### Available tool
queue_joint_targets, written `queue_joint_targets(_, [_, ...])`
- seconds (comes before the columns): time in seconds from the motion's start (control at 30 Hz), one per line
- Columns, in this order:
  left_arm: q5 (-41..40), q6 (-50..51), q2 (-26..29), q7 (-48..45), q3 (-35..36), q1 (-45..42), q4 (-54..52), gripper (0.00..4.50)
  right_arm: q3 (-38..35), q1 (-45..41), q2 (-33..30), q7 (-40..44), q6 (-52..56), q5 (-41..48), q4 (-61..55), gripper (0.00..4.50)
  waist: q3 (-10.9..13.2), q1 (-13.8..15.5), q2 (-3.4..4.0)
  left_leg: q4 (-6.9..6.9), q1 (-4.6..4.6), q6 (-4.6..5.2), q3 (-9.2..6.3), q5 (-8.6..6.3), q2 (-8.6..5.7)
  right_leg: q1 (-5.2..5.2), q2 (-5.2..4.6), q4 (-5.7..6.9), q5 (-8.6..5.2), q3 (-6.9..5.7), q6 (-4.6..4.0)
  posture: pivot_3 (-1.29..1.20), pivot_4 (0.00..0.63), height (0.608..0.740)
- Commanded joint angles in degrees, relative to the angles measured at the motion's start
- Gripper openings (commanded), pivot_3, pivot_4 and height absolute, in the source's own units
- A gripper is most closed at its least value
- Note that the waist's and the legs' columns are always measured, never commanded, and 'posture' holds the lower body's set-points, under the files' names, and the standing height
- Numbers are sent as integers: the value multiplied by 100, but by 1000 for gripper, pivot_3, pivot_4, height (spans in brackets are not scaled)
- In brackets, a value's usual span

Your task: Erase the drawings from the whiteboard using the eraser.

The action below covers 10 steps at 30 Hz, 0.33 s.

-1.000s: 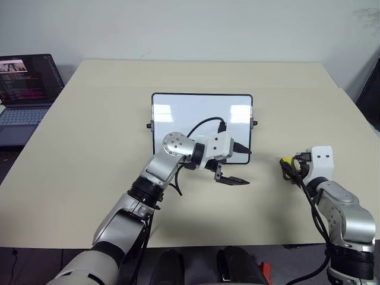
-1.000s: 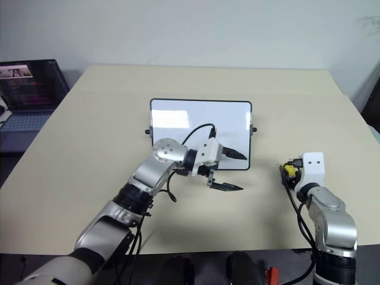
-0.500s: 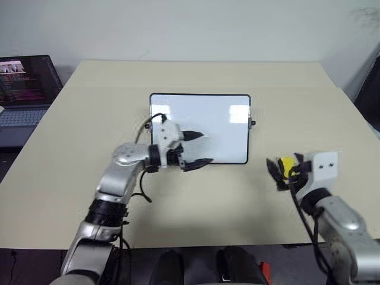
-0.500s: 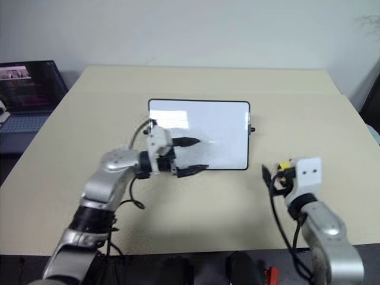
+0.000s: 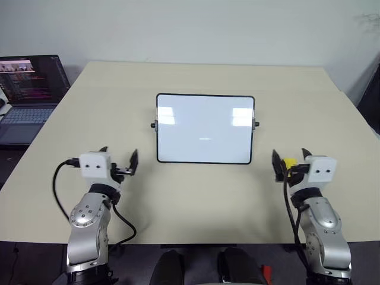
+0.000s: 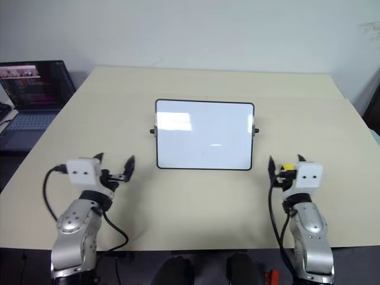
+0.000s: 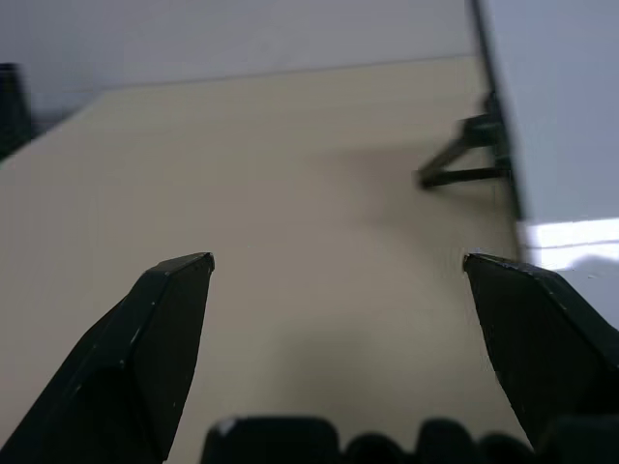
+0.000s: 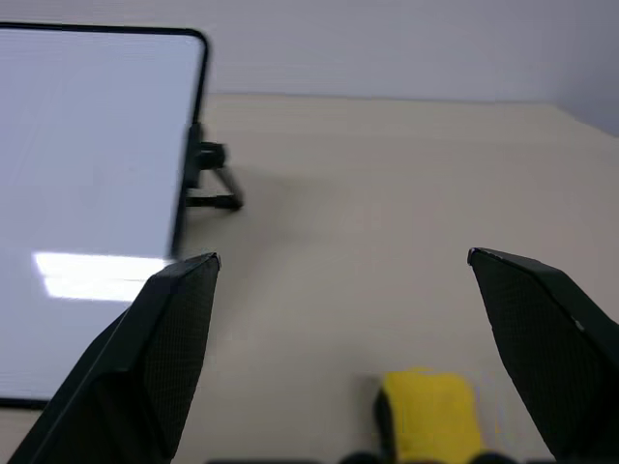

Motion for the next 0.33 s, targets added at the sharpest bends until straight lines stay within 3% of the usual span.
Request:
queue_joint_targets(0.03, [93,-45,-64,301,-117,-279,111,4500,-235,50,-156,158,-262,185,74,4457,0,23,-1,0,-1,0,2,0,-1,0,0,0,0,1,0,0,150,740])
queue_joint_targets(0.33, [114,-57,-82,443,-417,-715,574,4500,-153,975,-93,273,-100,403,-517,4457,-3,21,0,-4,0,-1,4,-1,3,-1,0,0,0,3,0,0,150,740])
